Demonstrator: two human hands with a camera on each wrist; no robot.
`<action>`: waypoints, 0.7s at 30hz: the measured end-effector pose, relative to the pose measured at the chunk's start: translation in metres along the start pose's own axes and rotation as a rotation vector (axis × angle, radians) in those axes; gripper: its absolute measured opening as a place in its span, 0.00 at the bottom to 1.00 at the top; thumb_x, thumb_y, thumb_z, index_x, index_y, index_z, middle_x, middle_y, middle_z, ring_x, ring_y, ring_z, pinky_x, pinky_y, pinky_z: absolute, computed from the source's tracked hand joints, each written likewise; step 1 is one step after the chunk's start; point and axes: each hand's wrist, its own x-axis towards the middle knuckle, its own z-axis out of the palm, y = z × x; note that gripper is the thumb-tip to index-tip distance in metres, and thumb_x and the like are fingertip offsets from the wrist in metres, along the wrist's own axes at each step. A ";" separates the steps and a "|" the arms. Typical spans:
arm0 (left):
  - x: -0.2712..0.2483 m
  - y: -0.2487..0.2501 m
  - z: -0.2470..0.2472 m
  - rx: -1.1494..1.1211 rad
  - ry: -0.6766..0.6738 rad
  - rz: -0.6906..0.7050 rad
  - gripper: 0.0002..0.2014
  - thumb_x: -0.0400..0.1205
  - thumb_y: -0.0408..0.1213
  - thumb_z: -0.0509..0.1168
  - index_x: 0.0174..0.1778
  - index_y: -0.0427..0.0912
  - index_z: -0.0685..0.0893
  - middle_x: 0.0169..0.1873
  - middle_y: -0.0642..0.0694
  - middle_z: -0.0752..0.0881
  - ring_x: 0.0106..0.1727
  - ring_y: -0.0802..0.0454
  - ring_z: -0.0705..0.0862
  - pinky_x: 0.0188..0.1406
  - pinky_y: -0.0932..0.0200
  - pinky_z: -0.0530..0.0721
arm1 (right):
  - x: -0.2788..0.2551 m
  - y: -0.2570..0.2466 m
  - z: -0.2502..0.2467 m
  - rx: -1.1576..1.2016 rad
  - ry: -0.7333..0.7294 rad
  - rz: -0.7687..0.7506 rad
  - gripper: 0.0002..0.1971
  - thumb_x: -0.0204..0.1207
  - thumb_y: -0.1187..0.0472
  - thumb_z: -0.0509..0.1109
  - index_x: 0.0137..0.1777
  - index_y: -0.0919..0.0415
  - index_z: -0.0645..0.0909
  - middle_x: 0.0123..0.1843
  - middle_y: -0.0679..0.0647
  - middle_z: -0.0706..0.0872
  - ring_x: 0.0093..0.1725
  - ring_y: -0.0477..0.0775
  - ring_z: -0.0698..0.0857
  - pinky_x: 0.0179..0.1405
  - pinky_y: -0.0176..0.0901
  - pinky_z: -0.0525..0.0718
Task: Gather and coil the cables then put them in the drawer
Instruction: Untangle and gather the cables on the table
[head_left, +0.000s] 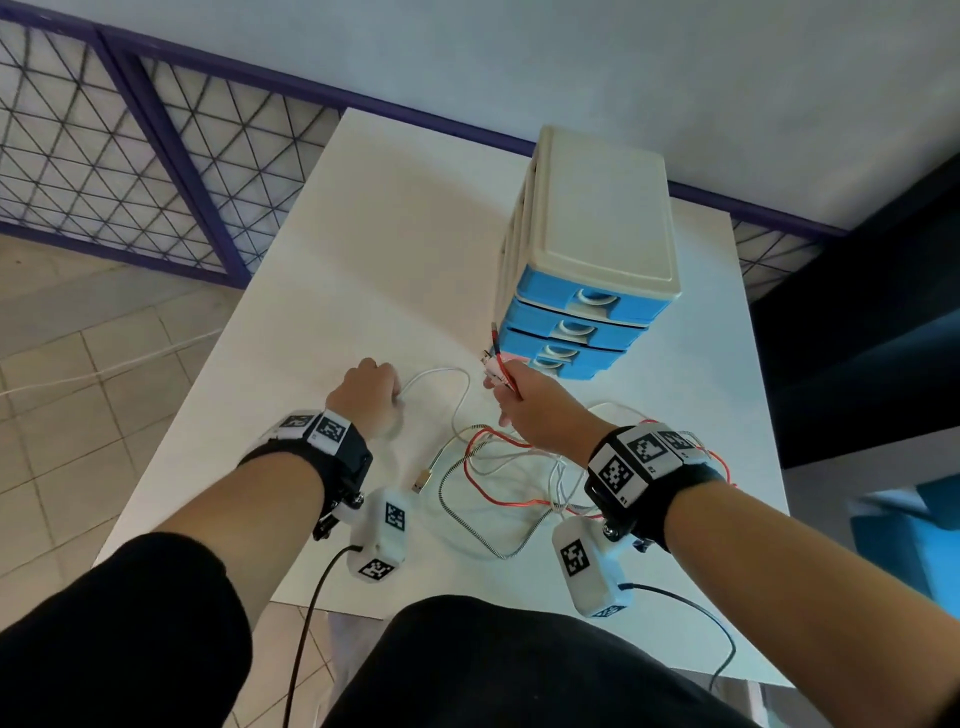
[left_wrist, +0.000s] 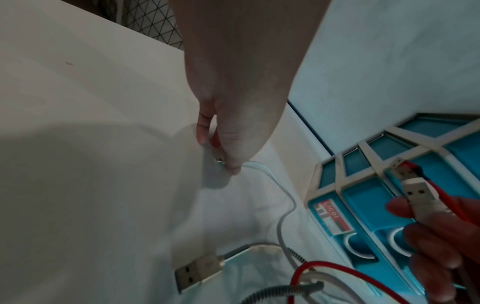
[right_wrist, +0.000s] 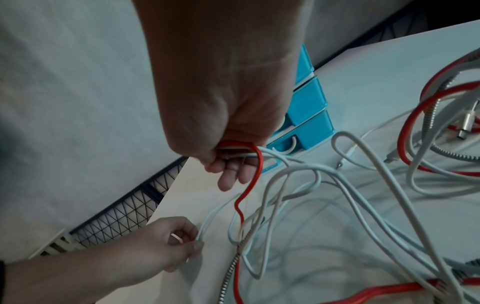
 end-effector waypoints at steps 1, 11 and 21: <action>0.000 0.001 0.002 0.005 0.030 0.025 0.08 0.79 0.38 0.62 0.52 0.41 0.77 0.54 0.40 0.75 0.57 0.40 0.76 0.52 0.43 0.80 | -0.002 0.000 -0.002 0.032 0.005 0.003 0.10 0.86 0.62 0.52 0.61 0.63 0.72 0.54 0.55 0.82 0.40 0.51 0.82 0.38 0.31 0.78; -0.006 0.033 -0.035 -0.398 0.078 0.329 0.08 0.73 0.29 0.72 0.35 0.46 0.81 0.34 0.47 0.83 0.37 0.51 0.79 0.39 0.60 0.75 | -0.005 -0.021 -0.003 -0.238 0.159 -0.245 0.16 0.87 0.52 0.51 0.54 0.64 0.75 0.42 0.56 0.80 0.41 0.56 0.78 0.41 0.48 0.76; -0.030 0.047 -0.047 -0.641 -0.136 0.209 0.16 0.72 0.27 0.73 0.44 0.46 0.74 0.37 0.50 0.85 0.37 0.52 0.83 0.39 0.61 0.80 | 0.000 -0.028 -0.004 -0.245 0.103 -0.283 0.09 0.87 0.62 0.52 0.60 0.67 0.67 0.38 0.65 0.82 0.30 0.60 0.81 0.30 0.57 0.80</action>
